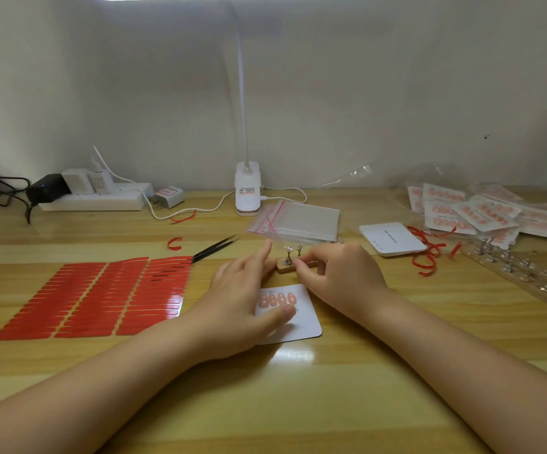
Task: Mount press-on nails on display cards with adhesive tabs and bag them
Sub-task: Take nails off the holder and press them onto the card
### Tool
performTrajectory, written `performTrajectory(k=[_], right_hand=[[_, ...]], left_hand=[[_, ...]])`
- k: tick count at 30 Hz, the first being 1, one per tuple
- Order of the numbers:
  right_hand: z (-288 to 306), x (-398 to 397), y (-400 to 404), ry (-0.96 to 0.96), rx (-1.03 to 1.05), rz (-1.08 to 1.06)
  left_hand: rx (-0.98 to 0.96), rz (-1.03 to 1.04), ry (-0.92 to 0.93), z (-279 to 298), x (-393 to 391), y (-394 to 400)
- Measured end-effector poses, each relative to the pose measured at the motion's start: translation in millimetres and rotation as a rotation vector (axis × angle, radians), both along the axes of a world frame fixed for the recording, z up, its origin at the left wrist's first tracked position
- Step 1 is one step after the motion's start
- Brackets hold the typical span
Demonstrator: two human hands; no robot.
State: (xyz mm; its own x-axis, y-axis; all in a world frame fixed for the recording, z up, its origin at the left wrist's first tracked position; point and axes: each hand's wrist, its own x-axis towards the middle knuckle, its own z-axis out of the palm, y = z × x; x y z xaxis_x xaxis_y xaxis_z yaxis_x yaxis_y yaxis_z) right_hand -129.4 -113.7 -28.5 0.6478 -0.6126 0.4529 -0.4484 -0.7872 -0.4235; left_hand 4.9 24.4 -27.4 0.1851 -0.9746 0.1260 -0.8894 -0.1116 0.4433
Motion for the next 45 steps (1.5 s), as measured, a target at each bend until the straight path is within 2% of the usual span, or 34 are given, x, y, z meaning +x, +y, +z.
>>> performTrajectory(k=[7,19,22,26,31,34,45], right_hand=[[-1,3,-4,0.017,0.046,-0.03],[-1,5,-1,0.045,-0.049,-0.011],[-1,3,4,-0.089,-0.041,0.048],[2,3,13,-0.264,0.042,0.194],[-2,8,25,-0.342,0.177,0.302],[-3,8,25,-0.373,0.216,0.32],[1,5,24,-0.335,0.149,0.375]], left_hand=[[-0.008,-0.052,0.026,-1,1,1],[0.005,-0.076,-0.005,-3,1,-1],[-0.132,-0.048,0.041,-5,1,-2],[-0.442,0.038,0.231,-5,4,-6],[-0.674,-0.021,0.149,-3,6,-5],[-0.715,-0.011,0.101,-2,5,-4],[-0.738,-0.008,0.193,0,6,-3]])
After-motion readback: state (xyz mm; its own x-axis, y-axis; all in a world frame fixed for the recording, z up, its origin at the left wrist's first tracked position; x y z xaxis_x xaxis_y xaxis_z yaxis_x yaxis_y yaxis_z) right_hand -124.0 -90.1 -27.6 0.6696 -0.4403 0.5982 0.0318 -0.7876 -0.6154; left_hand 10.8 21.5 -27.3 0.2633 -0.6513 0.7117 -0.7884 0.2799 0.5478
